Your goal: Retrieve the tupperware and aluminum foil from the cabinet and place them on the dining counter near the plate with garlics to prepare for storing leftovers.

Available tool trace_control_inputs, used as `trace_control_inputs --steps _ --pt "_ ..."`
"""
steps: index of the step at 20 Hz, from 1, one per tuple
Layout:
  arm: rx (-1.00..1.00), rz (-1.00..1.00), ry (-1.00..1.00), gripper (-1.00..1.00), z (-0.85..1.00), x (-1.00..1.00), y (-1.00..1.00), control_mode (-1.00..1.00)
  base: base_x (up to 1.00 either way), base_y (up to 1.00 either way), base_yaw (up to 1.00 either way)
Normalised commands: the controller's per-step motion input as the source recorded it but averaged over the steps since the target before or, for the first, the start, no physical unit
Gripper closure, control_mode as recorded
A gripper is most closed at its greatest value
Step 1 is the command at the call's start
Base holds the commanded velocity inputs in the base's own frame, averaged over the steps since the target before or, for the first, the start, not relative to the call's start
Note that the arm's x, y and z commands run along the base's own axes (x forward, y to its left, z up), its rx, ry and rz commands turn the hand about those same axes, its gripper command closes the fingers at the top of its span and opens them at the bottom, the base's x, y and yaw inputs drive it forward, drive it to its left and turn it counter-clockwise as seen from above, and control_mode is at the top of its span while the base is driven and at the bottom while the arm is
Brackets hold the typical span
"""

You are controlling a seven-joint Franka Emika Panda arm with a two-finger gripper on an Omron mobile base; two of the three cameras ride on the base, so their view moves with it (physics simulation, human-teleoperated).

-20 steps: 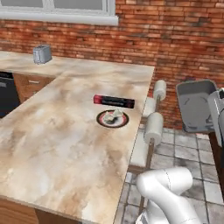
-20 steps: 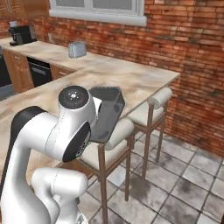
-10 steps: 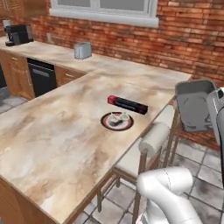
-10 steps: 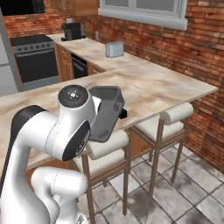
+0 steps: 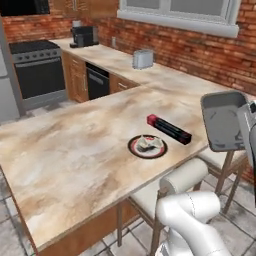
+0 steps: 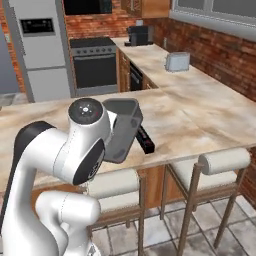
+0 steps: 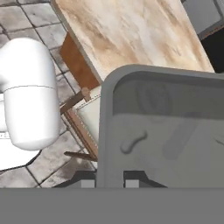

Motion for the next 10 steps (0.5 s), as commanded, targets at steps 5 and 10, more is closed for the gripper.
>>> trace_control_inputs --steps 5,10 --pt "0.0 0.0 0.0 1.0 0.0 0.0 0.0 1.0 0.66 -0.26 0.63" --pt "0.0 0.0 0.0 1.0 0.0 0.0 0.0 1.0 0.76 -0.07 0.66"
